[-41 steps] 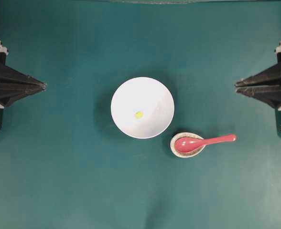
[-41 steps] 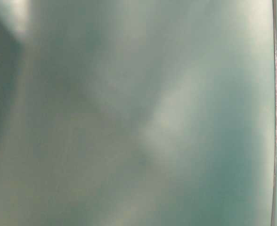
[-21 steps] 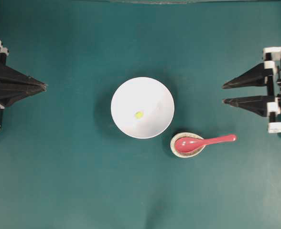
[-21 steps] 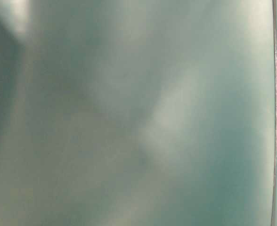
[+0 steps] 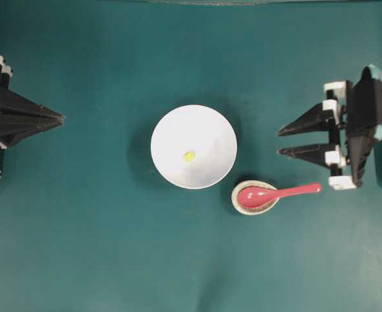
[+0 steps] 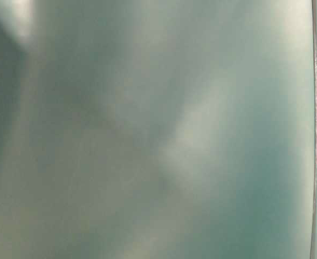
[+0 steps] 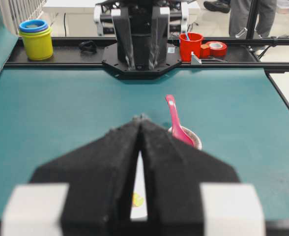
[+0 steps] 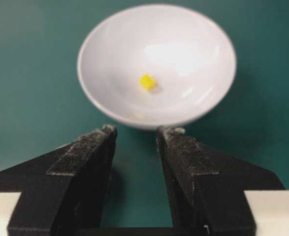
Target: Scoop the yellow hexagonal prism block from the bowl with a spoon using the right arm.
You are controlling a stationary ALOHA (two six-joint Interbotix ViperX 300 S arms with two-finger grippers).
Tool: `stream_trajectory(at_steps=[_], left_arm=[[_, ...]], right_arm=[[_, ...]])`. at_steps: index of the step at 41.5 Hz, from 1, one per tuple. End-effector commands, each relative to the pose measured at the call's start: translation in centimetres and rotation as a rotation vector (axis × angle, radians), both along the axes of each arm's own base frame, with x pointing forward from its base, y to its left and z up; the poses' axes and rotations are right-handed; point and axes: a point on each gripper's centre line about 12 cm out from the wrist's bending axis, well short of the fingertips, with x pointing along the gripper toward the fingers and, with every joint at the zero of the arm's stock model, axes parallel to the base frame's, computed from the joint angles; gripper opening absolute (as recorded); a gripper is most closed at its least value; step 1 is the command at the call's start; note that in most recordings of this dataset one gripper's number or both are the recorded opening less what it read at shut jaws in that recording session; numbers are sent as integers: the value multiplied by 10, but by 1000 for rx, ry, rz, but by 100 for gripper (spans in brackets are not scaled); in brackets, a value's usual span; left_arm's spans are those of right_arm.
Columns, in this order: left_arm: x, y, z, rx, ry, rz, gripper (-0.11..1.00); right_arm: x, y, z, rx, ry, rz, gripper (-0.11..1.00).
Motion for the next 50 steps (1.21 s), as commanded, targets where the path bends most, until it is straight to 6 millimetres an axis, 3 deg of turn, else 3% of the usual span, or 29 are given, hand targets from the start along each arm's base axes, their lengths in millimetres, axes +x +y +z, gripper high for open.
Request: stream_trajectory(at_steps=[1,29,50], left_arm=[[2,0,10,5,-23,1,0],[2,2,8,6,-8,12,0],[2,2,8,6,-8,12,0]], right_arm=[[3,2,-5,11,-14,-1,47],[-10,44,-74,90,-16,43,47],[-15,54,-100,85,55,38,47]])
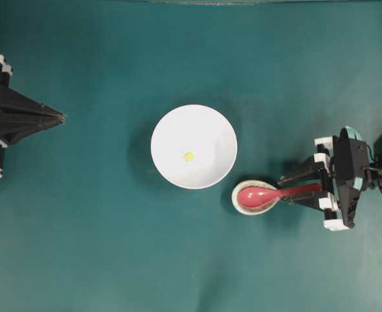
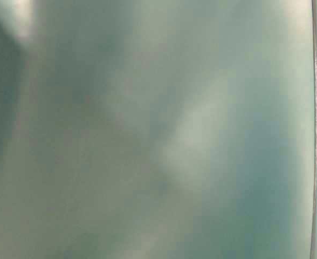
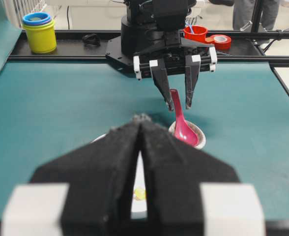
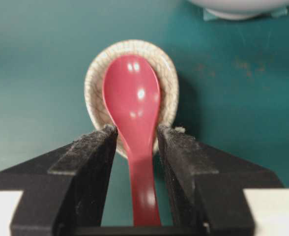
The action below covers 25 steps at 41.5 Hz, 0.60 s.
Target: Scoop the yellow hexagonal prism block from the bowl with a spoon using the right arm.
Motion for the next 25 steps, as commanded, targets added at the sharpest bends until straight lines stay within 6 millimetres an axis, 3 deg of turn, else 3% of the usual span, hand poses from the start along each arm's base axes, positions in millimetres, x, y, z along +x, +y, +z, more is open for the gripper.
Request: stream_trajectory(at_steps=[1,25], left_arm=[[2,1,11,5,-28,2,0],[2,1,11,5,-29,2,0]], right_arm=[[0,0,1,-1,-10,0,47],[-2,2,-11,17,42,-11,47]])
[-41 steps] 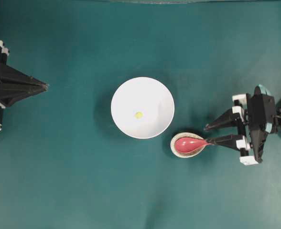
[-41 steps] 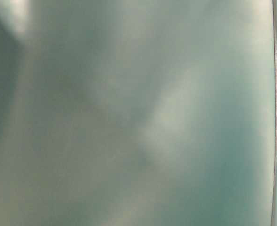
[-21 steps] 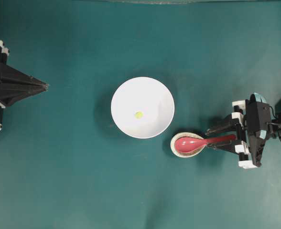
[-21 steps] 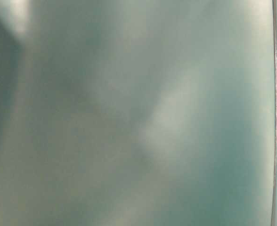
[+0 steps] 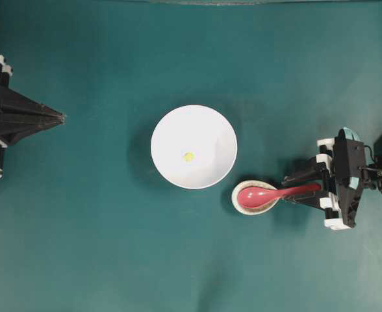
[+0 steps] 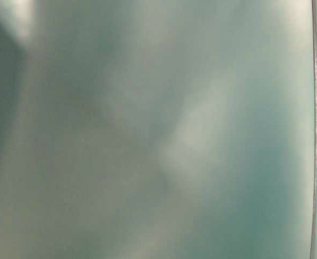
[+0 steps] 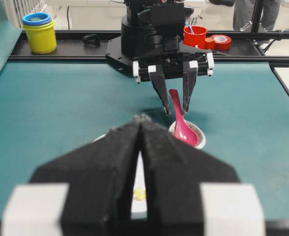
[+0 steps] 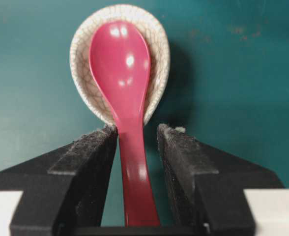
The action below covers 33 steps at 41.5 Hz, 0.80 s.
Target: Scoop the yellow hexagonal prism block from the bowl with a spoon using the right arm.
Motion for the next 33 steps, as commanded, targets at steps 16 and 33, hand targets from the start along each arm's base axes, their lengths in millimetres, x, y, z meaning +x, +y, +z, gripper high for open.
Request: stream_trajectory(at_steps=[16,33], left_arm=[[2,1,11,5,-28,2,0],[2,1,10,5,-24,2,0]], right_arm=[[5,2,4,3,-38,-1,47],[5,2,3,5,-33,-1,33]])
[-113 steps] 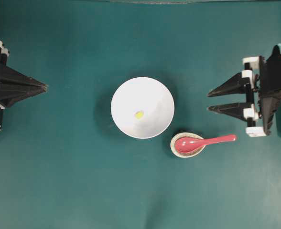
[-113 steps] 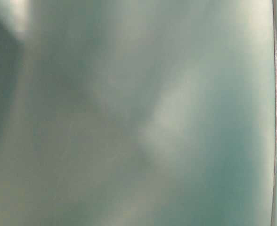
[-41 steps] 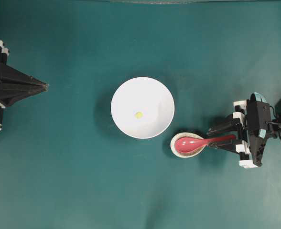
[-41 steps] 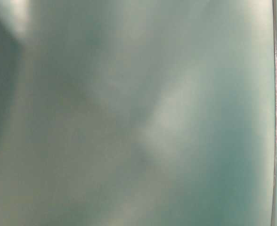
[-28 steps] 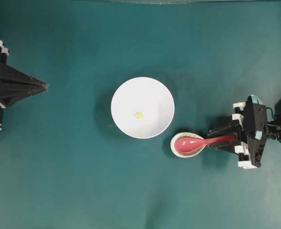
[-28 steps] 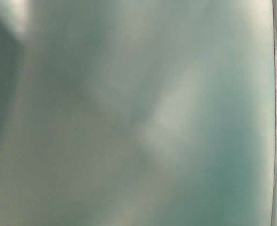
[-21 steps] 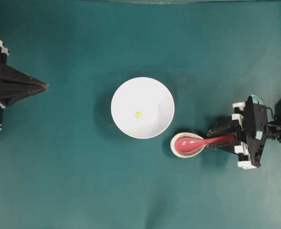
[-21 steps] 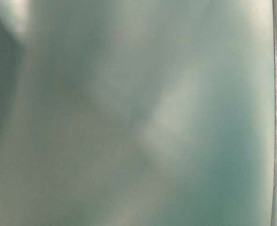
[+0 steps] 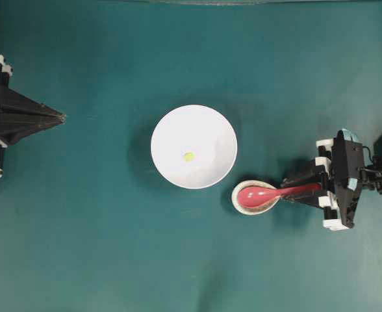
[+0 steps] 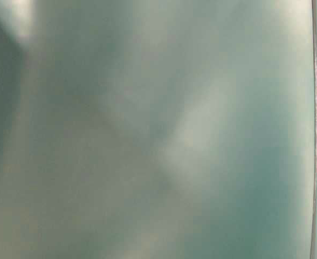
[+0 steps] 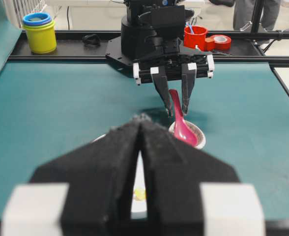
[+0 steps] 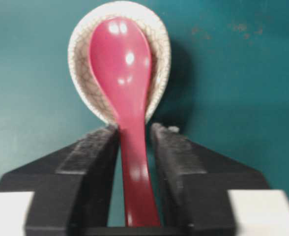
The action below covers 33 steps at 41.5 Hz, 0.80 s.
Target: Scoop the yellow hexagonal prism block from the bowl with a spoon using the right arm.
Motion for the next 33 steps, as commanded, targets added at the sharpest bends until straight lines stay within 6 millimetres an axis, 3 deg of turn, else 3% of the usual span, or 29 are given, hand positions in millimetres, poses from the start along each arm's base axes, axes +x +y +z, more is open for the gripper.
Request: stream_trajectory(at_steps=[1,4,24,28,33], left_arm=[[2,0,10,5,-24,1,0],[3,0,9,5,-15,1,0],[2,0,4,3,34,2,0],[2,0,3,3,35,2,0],[2,0,1,-11,50,3,0]], right_arm=[[4,2,5,7,-23,1,28],[4,2,5,8,-24,3,21],[14,15,31,77,13,38,19],[14,14,33,84,13,31,8],[15,10,33,103,16,-10,8]])
